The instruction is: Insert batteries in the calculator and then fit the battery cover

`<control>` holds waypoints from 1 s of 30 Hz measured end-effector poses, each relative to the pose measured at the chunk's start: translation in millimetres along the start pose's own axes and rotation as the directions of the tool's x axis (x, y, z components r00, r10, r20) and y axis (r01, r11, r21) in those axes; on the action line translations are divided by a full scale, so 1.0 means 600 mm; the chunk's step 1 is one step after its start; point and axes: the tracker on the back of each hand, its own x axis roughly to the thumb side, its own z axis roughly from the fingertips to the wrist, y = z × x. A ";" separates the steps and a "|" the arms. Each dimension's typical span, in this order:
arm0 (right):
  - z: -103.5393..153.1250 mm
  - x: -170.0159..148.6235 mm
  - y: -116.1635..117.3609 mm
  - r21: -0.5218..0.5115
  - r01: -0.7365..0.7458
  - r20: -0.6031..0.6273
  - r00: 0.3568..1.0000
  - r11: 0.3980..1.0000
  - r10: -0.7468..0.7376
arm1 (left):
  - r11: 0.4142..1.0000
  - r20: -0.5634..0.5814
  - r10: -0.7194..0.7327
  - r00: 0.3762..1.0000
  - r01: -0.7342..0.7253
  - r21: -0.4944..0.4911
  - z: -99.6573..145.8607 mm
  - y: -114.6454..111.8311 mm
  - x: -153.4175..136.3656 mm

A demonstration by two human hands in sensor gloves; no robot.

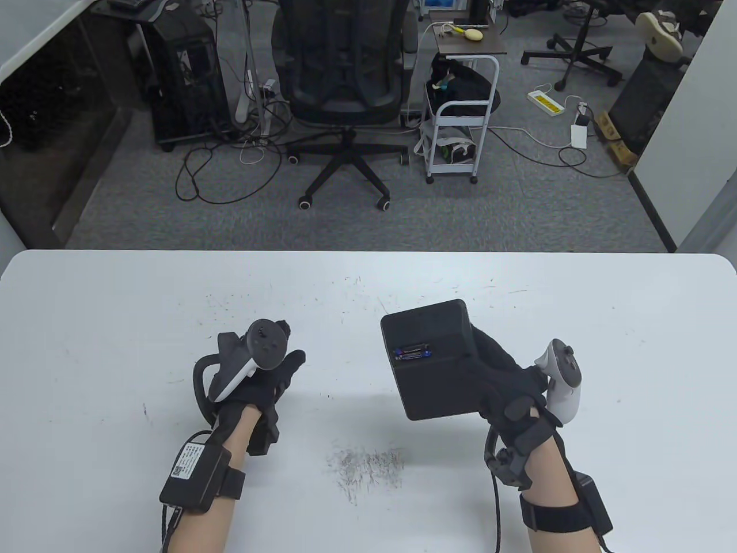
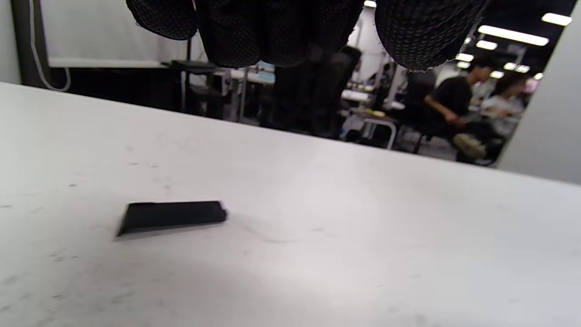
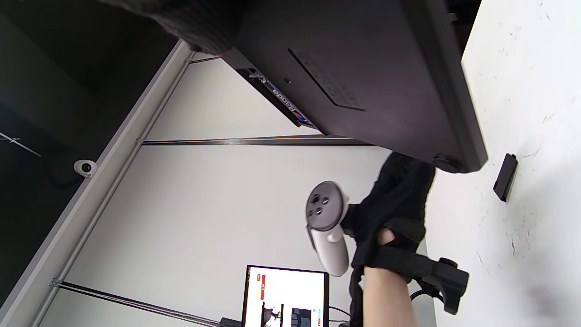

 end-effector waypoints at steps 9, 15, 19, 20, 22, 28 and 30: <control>-0.001 -0.001 -0.003 -0.010 0.000 -0.008 1.000 1.000 0.000 | 0.969 -0.147 -0.241 0.959 0.229 -0.092 -0.060 -0.088 -0.061; -0.001 -0.002 -0.003 -0.008 0.008 -0.013 1.000 1.000 -0.008 | 0.962 -0.185 -0.234 0.955 0.199 -0.189 -0.078 -0.112 -0.082; -0.002 -0.002 -0.004 -0.014 0.009 -0.013 1.000 1.000 -0.009 | 0.959 -0.197 -0.210 0.958 0.162 -0.234 -0.086 -0.121 -0.087; -0.002 -0.002 -0.004 -0.014 0.012 -0.013 1.000 1.000 -0.012 | 0.958 -0.203 -0.210 0.957 0.160 -0.237 -0.088 -0.123 -0.088; -0.002 -0.003 -0.004 -0.015 0.014 -0.013 1.000 1.000 -0.014 | 0.954 -0.201 -0.221 0.954 0.168 -0.248 -0.090 -0.127 -0.088; -0.003 -0.004 -0.003 -0.019 0.015 -0.018 1.000 1.000 -0.015 | 0.932 -0.195 -0.267 0.944 0.201 -0.301 -0.092 -0.141 -0.086; -0.003 -0.004 -0.003 -0.017 0.016 -0.017 1.000 1.000 -0.016 | 0.935 -0.196 -0.260 0.945 0.196 -0.295 -0.092 -0.142 -0.085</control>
